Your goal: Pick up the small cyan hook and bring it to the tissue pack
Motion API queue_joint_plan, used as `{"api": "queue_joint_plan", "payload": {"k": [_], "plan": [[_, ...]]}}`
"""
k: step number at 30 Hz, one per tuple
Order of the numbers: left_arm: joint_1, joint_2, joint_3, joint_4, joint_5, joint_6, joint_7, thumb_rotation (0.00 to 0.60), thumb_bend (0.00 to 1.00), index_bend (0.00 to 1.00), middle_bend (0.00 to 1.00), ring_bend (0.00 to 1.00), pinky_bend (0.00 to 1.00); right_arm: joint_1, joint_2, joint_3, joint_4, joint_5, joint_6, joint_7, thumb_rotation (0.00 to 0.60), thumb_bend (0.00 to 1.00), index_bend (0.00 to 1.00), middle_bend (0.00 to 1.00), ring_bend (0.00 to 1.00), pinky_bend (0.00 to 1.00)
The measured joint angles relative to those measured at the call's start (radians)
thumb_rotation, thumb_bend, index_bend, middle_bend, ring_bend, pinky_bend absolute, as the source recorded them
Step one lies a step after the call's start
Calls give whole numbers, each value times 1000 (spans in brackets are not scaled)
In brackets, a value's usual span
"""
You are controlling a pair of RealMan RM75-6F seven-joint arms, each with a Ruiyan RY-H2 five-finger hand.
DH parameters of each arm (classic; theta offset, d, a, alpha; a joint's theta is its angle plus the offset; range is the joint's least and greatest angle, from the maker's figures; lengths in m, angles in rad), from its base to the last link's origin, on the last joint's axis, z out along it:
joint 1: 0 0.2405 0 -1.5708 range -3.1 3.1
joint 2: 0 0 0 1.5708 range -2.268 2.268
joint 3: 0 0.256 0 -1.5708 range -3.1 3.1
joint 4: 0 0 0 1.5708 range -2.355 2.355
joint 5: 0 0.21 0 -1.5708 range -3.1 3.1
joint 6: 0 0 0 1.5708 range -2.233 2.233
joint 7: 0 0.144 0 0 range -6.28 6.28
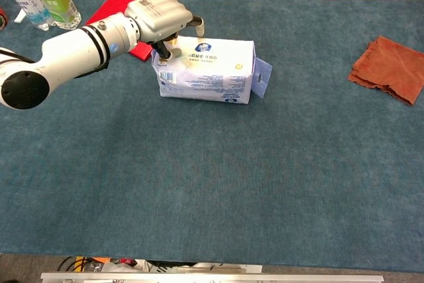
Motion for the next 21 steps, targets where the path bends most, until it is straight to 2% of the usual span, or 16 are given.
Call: {"api": "queue_joint_plan", "payload": {"k": [13,21], "plan": [[0,-9,10,-29,21,2,4,600,345,255,950,1000,970,-3,2,1,4,2,2,6,600,436,164,332,260,325],[7,5,-7,-49,18,22,-21,600,345,255,949,1000,970,-5,3,1,6,1,6,12,600,436,164,332,261,324]]}}
